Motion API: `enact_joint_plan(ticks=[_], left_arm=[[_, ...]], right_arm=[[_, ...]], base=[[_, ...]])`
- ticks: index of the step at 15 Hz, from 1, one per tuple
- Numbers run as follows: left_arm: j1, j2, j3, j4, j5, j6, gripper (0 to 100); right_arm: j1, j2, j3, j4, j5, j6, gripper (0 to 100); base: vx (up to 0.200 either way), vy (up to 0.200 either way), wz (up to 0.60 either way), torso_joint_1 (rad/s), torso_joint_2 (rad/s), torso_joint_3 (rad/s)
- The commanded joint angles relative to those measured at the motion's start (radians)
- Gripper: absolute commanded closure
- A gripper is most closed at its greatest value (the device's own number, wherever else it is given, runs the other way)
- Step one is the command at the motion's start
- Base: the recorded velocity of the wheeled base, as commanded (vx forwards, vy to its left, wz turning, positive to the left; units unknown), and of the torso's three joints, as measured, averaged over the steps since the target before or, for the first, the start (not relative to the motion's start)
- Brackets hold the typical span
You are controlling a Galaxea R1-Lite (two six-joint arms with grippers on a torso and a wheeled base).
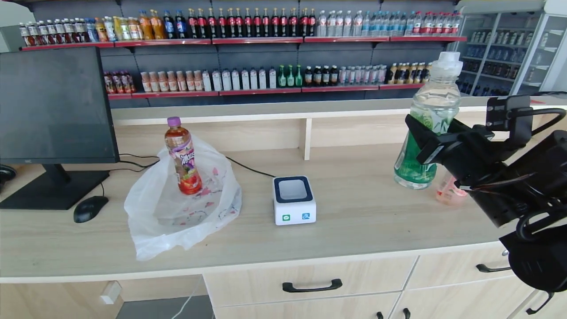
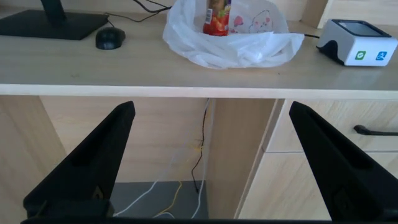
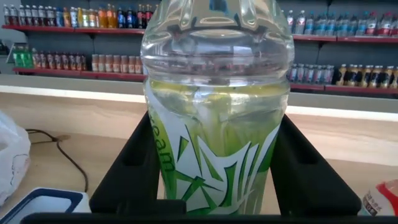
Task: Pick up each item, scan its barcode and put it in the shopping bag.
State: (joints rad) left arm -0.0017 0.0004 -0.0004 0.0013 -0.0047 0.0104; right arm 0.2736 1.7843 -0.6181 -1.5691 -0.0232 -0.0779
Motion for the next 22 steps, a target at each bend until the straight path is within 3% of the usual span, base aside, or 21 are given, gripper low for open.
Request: enact_joint_plan(ticks=[1,10,22], left_arm=[[0.0,0.0,0.0,0.0,0.0,0.0,0],[0.0,0.0,0.0,0.0,0.0,0.0,0],[0.0,0.0,-0.001,0.002,0.0,0.003,0]], right_arm=[[0.01,0.006,0.001,-0.002,0.0,0.0,100],[0.012,-0.025,0.023,-0.002,0.0,0.001,100],[0.107,-0.034,0.018,-0.002,0.028,-0.074,100]], base=[[0.0,0.2,0.0,0.002,0.0,-0.002],[0.0,0.2,0.0,0.002,0.0,0.005],[0.05,0.0,0.0,-0.001,0.0,0.001]])
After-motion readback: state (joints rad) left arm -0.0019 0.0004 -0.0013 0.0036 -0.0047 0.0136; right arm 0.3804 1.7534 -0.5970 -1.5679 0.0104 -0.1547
